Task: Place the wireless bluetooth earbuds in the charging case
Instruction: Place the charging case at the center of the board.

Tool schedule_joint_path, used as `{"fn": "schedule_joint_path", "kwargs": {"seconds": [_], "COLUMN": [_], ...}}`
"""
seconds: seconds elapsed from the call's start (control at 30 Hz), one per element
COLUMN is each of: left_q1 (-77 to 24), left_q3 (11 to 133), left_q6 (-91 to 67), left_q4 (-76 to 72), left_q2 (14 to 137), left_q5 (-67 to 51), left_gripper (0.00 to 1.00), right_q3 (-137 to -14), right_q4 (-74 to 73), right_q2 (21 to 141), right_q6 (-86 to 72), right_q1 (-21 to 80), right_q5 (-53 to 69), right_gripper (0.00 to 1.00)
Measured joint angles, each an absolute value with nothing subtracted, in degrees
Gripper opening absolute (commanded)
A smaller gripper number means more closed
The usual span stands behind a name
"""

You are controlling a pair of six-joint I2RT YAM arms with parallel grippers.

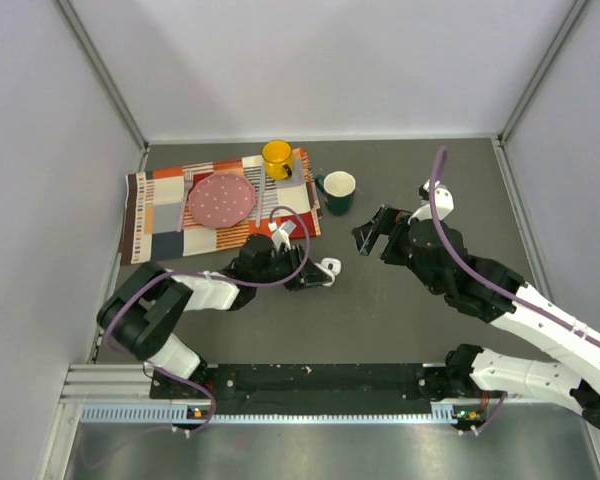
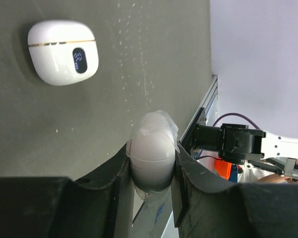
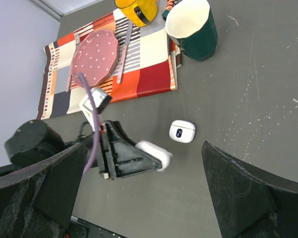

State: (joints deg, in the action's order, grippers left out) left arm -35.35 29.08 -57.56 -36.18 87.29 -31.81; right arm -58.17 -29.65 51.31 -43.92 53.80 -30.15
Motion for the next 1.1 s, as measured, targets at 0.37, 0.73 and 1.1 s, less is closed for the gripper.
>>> {"fn": "schedule_joint_path", "kwargs": {"seconds": [0.37,0.73,1.1], "left_q1": [-37.3,-38.7,-40.0], "left_q3": [28.6,28.4,29.8], "left_q6": [-66.0,-70.5,-76.4], "left_q4": [-47.7,-52.8,-54.6], "left_q2": [99.5,104.9,109.3], "left_q5": [-29.5,-27.3,-25.0], "left_gripper": [0.06,0.14,0.28], "right_q3": [-58.1,-57.0,-56.9], "right_q4": [-29.7,-29.8,-29.8], "right_q2": [51.3,49.1,49.3], "right_q6": [-43.9,-44.1,-44.1], "right_q1": [53.0,52.7,52.3], "right_q5": [-29.1,-29.5,-29.6], "right_gripper": [0.99,0.99,0.99]}}
